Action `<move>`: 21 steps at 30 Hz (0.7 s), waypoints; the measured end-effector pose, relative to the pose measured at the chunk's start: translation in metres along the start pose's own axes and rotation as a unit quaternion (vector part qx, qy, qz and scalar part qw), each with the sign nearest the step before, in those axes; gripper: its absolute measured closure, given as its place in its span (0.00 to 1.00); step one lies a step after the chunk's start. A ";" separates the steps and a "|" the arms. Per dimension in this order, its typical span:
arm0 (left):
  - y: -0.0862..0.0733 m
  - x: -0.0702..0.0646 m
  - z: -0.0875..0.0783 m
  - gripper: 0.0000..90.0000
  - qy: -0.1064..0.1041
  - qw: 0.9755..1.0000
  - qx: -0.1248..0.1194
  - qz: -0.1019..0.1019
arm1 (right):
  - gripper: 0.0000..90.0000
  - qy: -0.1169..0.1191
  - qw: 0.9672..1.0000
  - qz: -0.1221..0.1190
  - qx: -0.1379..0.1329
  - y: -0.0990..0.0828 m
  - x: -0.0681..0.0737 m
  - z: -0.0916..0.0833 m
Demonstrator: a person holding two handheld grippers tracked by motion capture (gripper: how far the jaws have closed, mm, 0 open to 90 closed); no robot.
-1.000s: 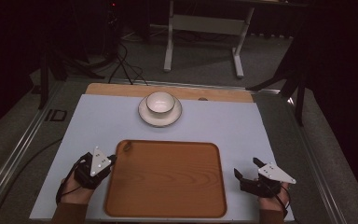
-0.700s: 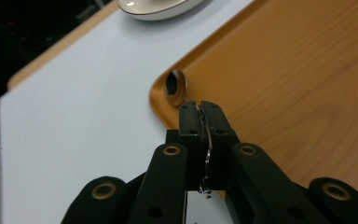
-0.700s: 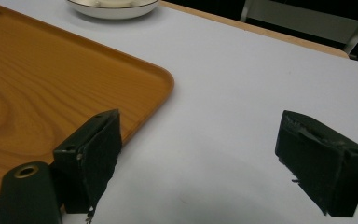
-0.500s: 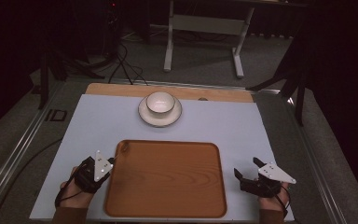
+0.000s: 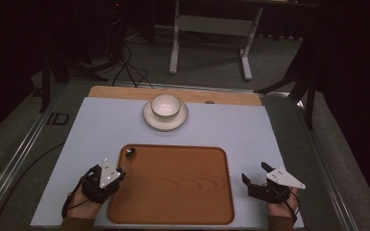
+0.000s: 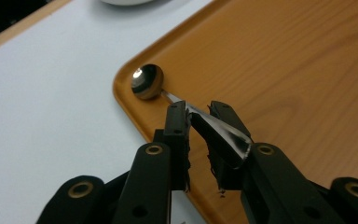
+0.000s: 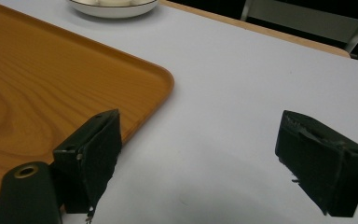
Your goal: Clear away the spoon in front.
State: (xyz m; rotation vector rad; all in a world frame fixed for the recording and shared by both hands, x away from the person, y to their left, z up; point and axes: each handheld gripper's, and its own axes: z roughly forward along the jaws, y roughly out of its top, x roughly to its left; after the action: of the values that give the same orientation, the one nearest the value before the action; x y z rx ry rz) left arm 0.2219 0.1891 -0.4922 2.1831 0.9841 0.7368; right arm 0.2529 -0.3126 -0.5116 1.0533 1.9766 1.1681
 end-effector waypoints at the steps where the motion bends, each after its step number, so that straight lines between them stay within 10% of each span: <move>1: -0.002 -0.002 0.001 0.85 -0.004 1.000 0.002 -0.008 | 0.16 0.000 1.000 0.000 0.000 0.000 0.000 0.000; 21: -0.007 -0.014 -0.004 0.55 -0.043 0.998 -0.019 -0.049 | 0.16 -0.001 1.000 -0.001 0.000 0.001 0.000 -0.001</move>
State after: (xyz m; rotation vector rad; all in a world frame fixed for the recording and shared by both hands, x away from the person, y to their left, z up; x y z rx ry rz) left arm 0.2076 0.1828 -0.4982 2.1003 1.0175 0.6052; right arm 0.2524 -0.3128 -0.5104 1.0511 1.9762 1.1656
